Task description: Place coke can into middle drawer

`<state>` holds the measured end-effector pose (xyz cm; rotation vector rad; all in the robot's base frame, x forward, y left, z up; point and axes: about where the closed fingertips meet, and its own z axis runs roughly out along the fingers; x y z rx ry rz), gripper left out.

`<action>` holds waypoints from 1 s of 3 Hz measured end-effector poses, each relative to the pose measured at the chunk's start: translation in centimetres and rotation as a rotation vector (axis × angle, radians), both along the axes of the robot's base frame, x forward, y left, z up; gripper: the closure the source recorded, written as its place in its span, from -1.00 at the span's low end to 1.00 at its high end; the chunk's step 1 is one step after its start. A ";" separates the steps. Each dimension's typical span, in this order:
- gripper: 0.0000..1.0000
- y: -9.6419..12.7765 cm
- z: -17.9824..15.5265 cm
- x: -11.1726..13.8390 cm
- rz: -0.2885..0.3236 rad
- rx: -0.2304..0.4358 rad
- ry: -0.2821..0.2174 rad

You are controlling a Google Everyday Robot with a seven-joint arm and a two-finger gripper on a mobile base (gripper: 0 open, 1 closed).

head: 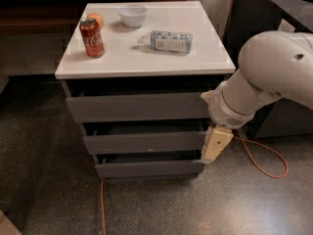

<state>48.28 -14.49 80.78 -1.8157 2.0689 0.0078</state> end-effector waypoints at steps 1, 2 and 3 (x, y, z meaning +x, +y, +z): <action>-1.00 0.9 -4.4 1.1 0.025 -0.025 0.036; -1.00 0.9 -4.3 1.1 0.030 -0.020 0.038; -1.00 2.9 -7.3 1.0 0.031 0.025 0.068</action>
Offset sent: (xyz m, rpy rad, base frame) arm 0.0087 0.0070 -0.0349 -0.0192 0.0288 0.0201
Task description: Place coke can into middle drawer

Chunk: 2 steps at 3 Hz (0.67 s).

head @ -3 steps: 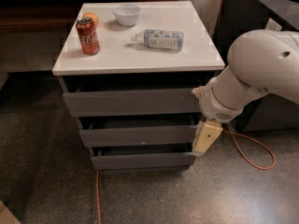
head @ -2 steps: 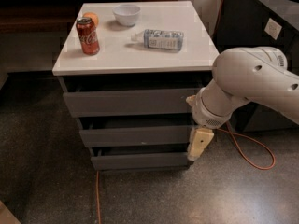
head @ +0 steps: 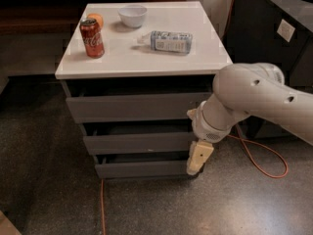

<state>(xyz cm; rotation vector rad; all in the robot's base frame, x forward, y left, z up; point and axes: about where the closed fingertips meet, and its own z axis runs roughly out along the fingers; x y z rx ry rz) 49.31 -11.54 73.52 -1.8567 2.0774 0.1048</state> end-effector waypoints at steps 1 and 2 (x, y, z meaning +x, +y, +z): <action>-1.00 1.7 -2.6 0.5 0.002 0.037 0.000; -1.00 2.5 -6.0 1.1 0.010 0.055 -0.003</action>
Offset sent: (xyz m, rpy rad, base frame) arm 0.0221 0.0346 -0.1047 0.0826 -0.0106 0.0142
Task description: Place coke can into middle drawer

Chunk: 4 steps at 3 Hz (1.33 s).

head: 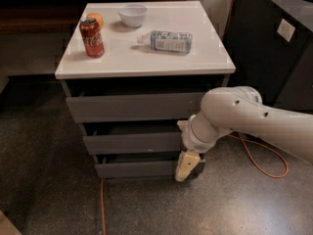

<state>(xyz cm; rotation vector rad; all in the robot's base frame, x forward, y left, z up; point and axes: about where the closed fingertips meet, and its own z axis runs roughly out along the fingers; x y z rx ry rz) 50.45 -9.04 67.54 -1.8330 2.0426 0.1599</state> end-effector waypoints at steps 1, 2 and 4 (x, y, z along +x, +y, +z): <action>-1.00 1.1 -3.9 0.4 0.019 0.018 -0.004; -1.00 2.5 -9.2 0.7 0.065 0.016 -0.017; -1.00 3.0 -17.3 4.2 0.113 0.036 -0.064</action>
Offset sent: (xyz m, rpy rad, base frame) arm 0.0105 0.0384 -0.1430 0.0106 -0.0335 0.1093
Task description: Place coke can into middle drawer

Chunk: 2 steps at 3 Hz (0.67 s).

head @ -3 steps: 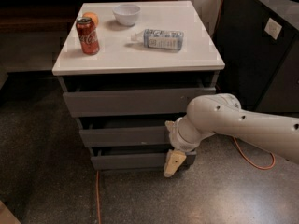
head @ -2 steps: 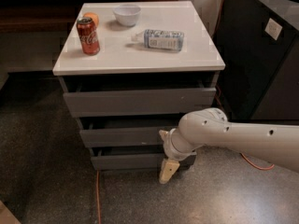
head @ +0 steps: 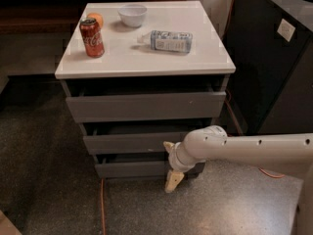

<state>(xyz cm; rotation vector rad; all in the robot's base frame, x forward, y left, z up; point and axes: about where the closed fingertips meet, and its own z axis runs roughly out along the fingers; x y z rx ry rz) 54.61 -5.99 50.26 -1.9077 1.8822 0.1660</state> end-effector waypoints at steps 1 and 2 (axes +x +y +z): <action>-1.00 -0.9 -3.2 3.0 0.000 -0.001 -0.019; -1.00 -2.1 -5.1 6.1 -0.014 0.002 -0.035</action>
Offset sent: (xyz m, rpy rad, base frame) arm 0.1033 -0.0389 -0.0699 0.0054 -0.0635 -0.0344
